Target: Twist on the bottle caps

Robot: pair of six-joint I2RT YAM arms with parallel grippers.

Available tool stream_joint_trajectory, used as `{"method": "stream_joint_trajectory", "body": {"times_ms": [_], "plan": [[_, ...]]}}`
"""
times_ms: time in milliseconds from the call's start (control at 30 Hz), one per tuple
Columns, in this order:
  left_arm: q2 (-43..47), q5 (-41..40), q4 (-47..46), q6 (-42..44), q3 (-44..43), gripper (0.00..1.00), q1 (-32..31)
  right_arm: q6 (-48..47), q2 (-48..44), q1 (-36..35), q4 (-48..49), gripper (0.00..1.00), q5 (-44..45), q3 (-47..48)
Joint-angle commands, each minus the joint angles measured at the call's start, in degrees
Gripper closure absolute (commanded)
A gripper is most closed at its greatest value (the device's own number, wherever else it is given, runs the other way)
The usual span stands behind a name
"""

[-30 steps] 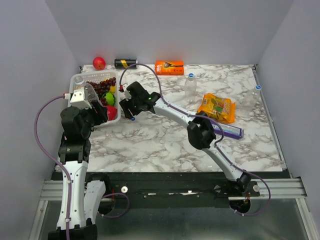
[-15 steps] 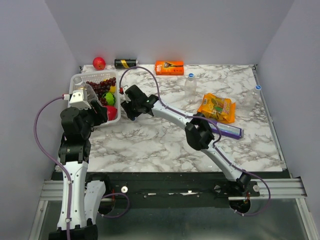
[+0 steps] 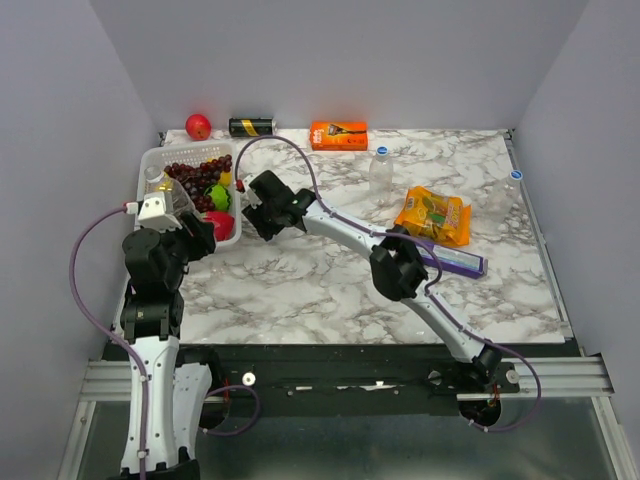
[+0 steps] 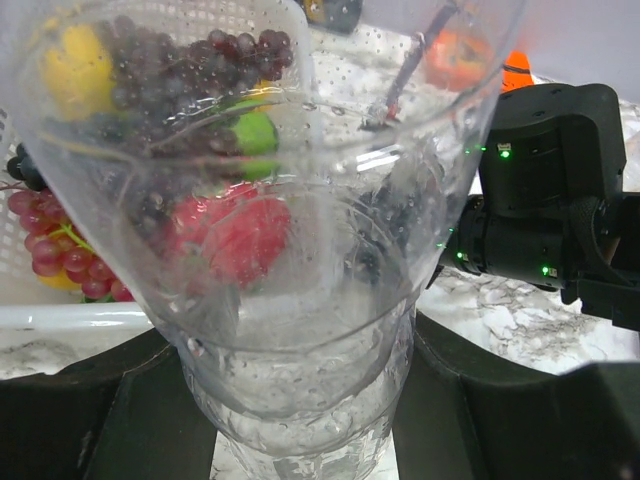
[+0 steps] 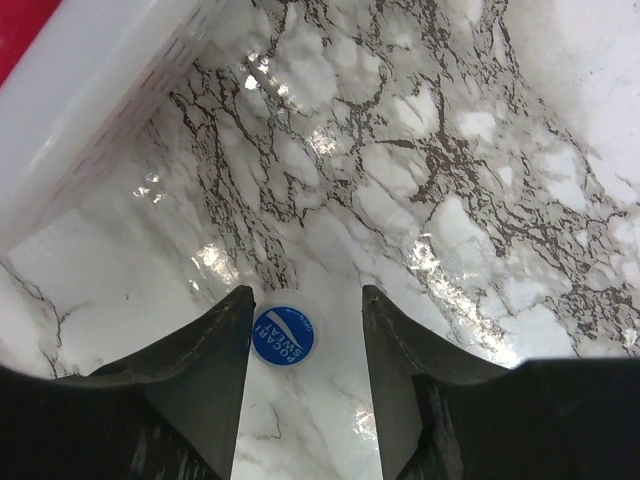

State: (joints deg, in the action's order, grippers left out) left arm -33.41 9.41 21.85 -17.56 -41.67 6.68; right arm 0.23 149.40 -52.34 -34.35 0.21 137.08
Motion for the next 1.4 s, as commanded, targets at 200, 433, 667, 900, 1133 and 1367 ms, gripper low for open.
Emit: {"method": "stream_joint_trajectory", "body": {"times_ms": [200,433,667,900,1133,1367], "plan": [[2.82,-2.2,-2.16,0.07,1.24,1.0,1.76,-5.15,4.76,-0.22,-7.31,0.48,-1.53,8.47],[1.25,-1.15,-2.16,0.42,0.28,1.0,1.76,-5.06,4.23,-0.22,-8.37,0.4,-2.58,8.12],[-0.6,-0.36,-2.86,0.77,-0.08,1.0,1.76,-2.69,1.16,0.13,-9.15,0.42,-3.02,3.12],[-1.22,1.14,-3.56,1.13,0.01,1.0,1.76,-0.4,-3.5,0.13,-10.21,0.59,-3.2,-8.39],[-1.92,3.51,-4.62,-0.54,-0.25,1.0,1.76,-0.41,-7.63,0.13,-9.6,0.72,-3.54,-15.6],[-2.63,5.44,-6.29,-0.98,-0.17,1.0,1.76,-0.4,-15.89,1.62,-10.04,0.75,-3.55,-27.37]]}}
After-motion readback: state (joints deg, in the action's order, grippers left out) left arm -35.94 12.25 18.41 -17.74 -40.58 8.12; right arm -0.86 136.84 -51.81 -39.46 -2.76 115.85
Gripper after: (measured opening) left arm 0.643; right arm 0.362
